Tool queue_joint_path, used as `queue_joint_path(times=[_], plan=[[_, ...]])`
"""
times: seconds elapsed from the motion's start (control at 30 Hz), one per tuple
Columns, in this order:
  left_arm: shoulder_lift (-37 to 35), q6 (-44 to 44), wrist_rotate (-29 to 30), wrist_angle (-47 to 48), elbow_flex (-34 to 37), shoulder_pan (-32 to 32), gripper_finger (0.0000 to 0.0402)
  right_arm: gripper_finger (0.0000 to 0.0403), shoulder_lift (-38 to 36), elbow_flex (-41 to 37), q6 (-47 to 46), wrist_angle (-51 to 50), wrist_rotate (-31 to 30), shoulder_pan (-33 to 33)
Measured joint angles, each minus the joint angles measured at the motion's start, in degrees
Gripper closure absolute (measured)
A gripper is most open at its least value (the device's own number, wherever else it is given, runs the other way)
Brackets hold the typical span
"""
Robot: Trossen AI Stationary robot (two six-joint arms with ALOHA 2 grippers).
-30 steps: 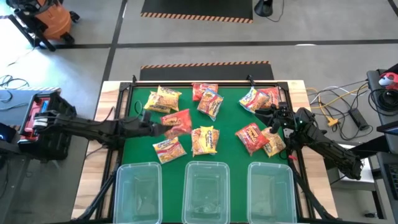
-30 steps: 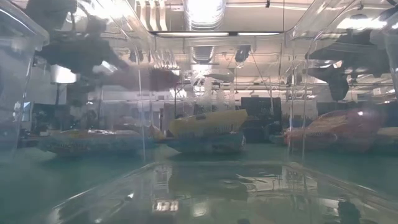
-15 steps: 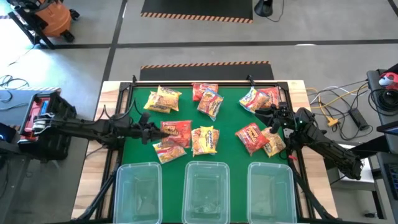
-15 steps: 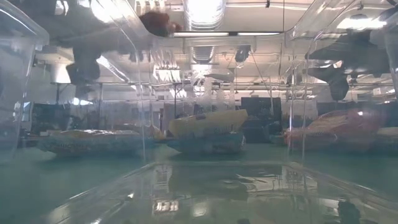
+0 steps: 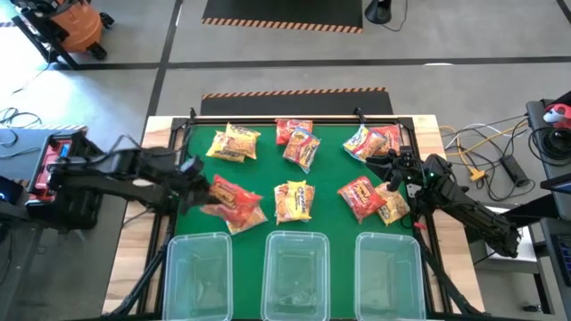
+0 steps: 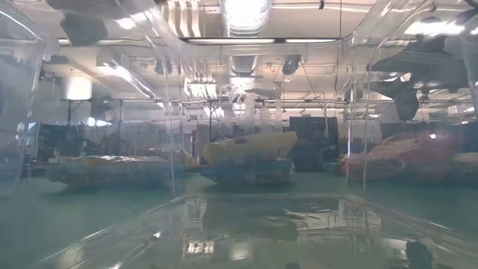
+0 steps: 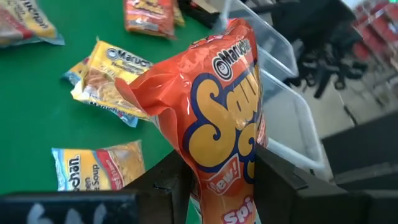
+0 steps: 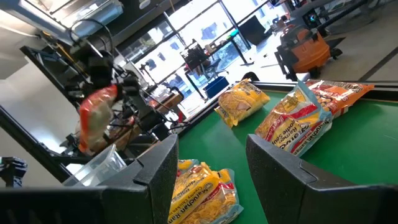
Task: Sort Maruchan noodles
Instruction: Put the orange noodle pack into the left transparent bin
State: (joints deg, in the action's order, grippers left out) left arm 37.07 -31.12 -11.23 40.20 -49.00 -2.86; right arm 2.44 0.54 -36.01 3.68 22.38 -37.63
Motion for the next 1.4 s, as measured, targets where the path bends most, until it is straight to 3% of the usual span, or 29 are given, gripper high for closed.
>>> queue_joint_path(times=[0.23, 0.83, 1.03, 1.4], plan=[[-0.45, 0.39, -0.46, 12.20, -4.29, -4.15, 0.0279, 0.0225, 0.00, 0.02, 0.00, 0.00, 0.00, 0.00], [-0.54, -7.12, -6.33, 20.06, -4.86, -11.41, 0.0278, 0.0225, 0.00, 0.00, -0.02, 0.00, 0.01, 0.00], [-0.54, -10.05, -10.78, 22.07, -4.86, -12.32, 0.0278, 0.0225, 0.00, 0.01, 0.00, 0.00, 0.01, 0.00], [3.43, -9.26, -10.50, 26.60, -6.09, -14.37, 0.0278, 0.0225, 0.00, 0.01, 0.00, 0.00, -0.01, 0.00]])
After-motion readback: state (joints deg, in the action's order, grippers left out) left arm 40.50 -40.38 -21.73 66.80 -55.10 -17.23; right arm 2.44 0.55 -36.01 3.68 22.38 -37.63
